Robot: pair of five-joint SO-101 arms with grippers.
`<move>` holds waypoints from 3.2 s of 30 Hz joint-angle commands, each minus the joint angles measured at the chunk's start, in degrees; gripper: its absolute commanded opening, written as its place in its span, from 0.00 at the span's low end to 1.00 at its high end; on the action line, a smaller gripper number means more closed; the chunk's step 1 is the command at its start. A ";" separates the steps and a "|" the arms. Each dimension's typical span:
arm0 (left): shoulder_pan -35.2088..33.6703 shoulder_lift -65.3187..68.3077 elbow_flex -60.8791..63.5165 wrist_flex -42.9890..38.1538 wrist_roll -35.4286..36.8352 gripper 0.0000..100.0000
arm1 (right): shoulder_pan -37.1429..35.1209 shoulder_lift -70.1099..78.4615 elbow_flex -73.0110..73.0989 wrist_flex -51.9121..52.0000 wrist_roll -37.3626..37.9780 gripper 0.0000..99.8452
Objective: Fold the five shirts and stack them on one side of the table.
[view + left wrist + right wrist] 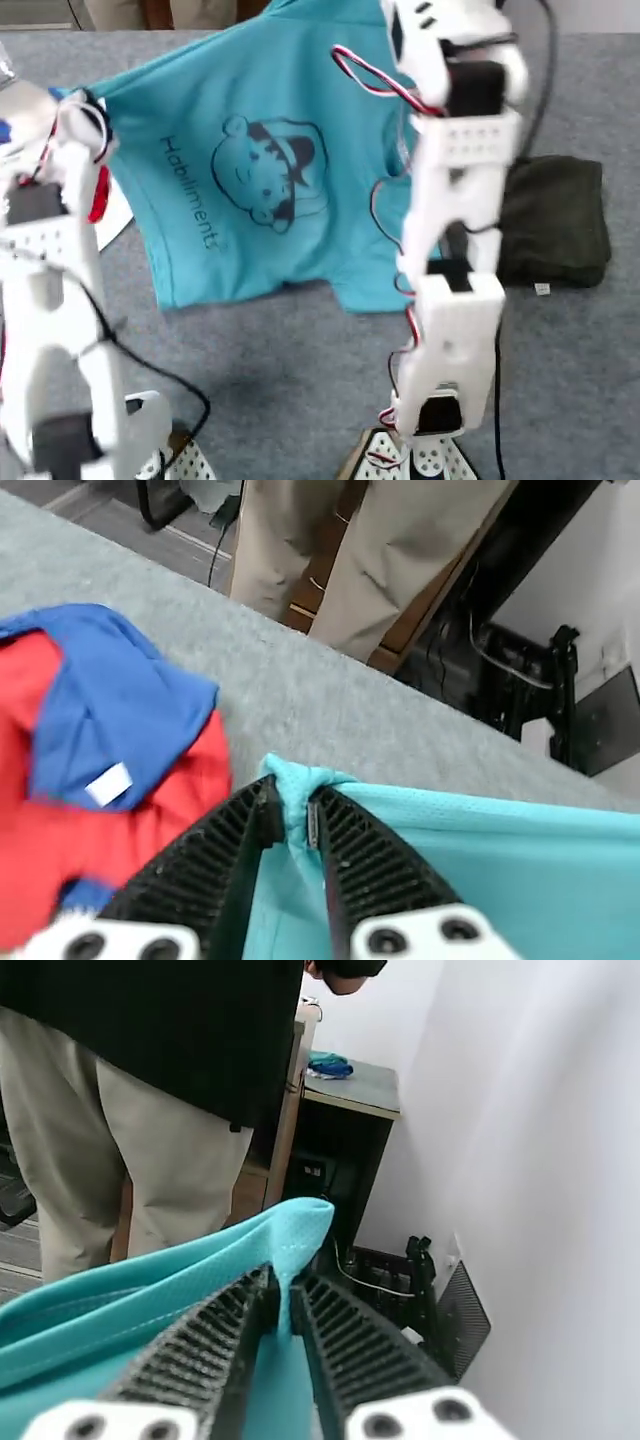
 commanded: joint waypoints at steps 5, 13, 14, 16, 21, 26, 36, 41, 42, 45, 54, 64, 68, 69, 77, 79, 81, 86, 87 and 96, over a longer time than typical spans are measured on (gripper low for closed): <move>-1.85 18.86 -13.45 -5.98 2.46 0.02 | -1.80 11.21 -0.22 -16.53 0.53 0.00; -1.58 24.48 -23.82 11.25 2.02 0.02 | -1.63 11.38 -2.07 -11.69 1.58 0.00; -1.41 24.48 -24.44 13.71 1.93 0.02 | -1.54 11.56 -3.30 -8.88 3.52 0.00; -1.23 24.48 -25.49 18.02 -0.09 0.02 | -1.54 11.74 -5.93 -2.81 8.62 0.00; -0.35 24.48 -25.05 23.74 -4.84 0.02 | -1.19 11.82 -12.26 10.20 18.02 0.00; -0.09 24.48 -25.05 27.96 -7.03 0.02 | -1.63 11.91 -17.80 25.23 23.91 0.00; 0.97 24.57 -18.37 29.89 -8.79 0.02 | 2.24 11.82 -18.77 41.85 24.53 0.00; 4.04 24.57 -11.52 29.80 -10.29 0.02 | 2.42 11.56 -18.77 47.12 25.93 0.00; 4.31 24.57 -10.90 29.80 -10.20 0.02 | 2.42 11.47 -18.77 47.21 25.93 0.00; 4.75 24.57 -9.67 28.40 -10.20 0.02 | 2.51 11.38 -18.77 47.47 26.02 0.00; 4.92 24.48 -10.90 31.65 -10.37 0.02 | 2.59 2.59 -15.34 47.56 18.55 0.00; 4.48 24.48 -14.15 37.63 -10.11 0.02 | 2.15 -19.65 28.00 47.12 16.00 0.00; 4.66 24.48 -14.07 37.71 -10.11 0.02 | 3.47 -24.75 43.82 42.81 17.05 0.00; 4.75 24.48 -14.07 37.71 -10.20 0.02 | 3.82 -25.63 47.78 40.88 17.85 0.00; 5.01 24.48 -12.13 40.88 -10.55 0.02 | 4.18 -35.38 76.88 26.46 18.46 0.00; 5.01 24.48 -10.29 40.79 -10.81 0.02 | 4.79 -37.85 83.56 22.68 18.46 0.00; 5.01 24.48 -8.79 40.79 -12.13 0.02 | 5.32 -39.87 89.10 18.99 18.46 0.00; 5.10 24.48 -5.63 40.88 -12.48 0.02 | 7.60 -42.33 98.33 14.07 18.46 0.00; 5.10 24.48 -5.19 40.88 -12.48 0.02 | 8.04 -42.51 99.47 13.71 18.46 0.00; 7.03 23.87 -2.46 40.97 -12.48 0.02 | 9.80 -43.03 101.67 13.45 18.46 0.00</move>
